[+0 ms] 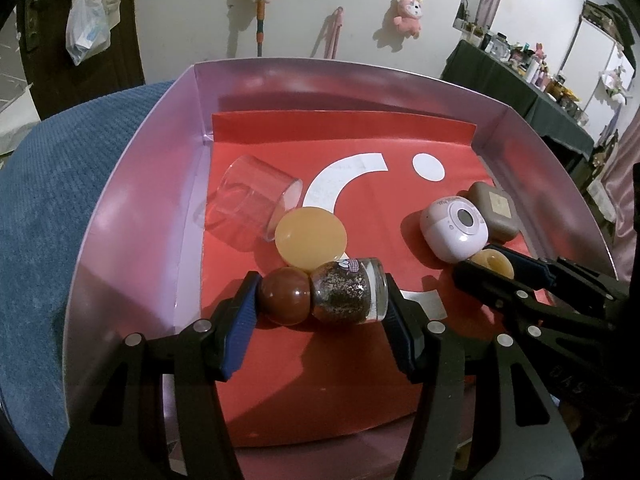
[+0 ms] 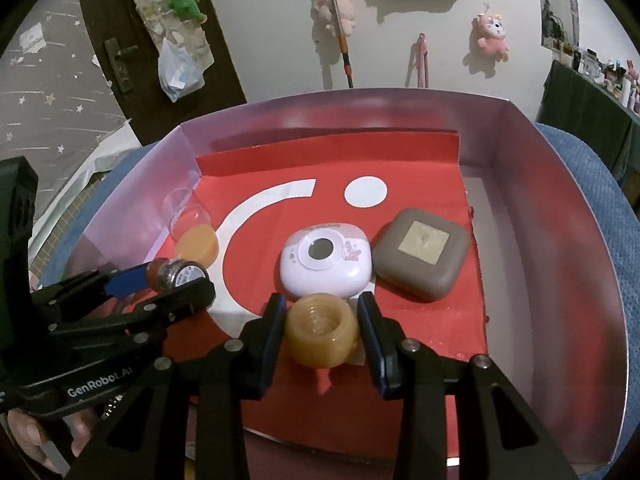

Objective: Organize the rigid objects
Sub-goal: 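Lower the jar and donut sponge onto the red paper and open both grippers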

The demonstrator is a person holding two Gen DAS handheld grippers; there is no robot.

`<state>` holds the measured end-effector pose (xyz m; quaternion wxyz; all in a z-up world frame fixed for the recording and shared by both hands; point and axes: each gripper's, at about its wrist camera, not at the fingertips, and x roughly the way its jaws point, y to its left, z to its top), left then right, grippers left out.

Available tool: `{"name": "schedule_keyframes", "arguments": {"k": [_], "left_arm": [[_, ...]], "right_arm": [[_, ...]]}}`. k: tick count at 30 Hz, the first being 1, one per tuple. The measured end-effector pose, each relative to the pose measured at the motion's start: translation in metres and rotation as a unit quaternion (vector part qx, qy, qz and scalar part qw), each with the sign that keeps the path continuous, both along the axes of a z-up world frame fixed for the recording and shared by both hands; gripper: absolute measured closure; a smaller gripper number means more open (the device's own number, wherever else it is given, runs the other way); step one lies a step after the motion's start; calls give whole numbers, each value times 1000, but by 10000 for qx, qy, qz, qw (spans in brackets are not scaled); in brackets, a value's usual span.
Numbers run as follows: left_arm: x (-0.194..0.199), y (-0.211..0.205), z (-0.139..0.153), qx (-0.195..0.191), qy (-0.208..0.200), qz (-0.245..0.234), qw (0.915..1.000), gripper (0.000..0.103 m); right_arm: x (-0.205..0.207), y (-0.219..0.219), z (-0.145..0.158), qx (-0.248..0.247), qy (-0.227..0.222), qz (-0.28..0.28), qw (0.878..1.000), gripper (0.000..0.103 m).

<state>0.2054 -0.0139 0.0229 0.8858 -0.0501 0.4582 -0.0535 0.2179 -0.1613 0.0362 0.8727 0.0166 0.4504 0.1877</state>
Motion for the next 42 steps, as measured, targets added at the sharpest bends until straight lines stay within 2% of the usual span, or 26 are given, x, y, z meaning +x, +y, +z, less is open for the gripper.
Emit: {"name": "schedule_keyframes", "arguments": {"k": [20, 30, 38, 42], "left_arm": [[1, 0, -1, -4, -2, 4, 10000, 47], [-3, -6, -4, 247, -51, -28, 9997, 47], [-5, -6, -2, 305, -39, -43, 9995, 47], [-6, -7, -1, 276, -38, -48, 9996, 47]], "right_arm": [[1, 0, -1, 57, 10, -14, 10000, 63], [1, 0, -1, 77, 20, -21, 10000, 63], [-1, -2, 1, 116, 20, -40, 9999, 54], [-5, -4, 5, 137, -20, -58, 9999, 53]]}}
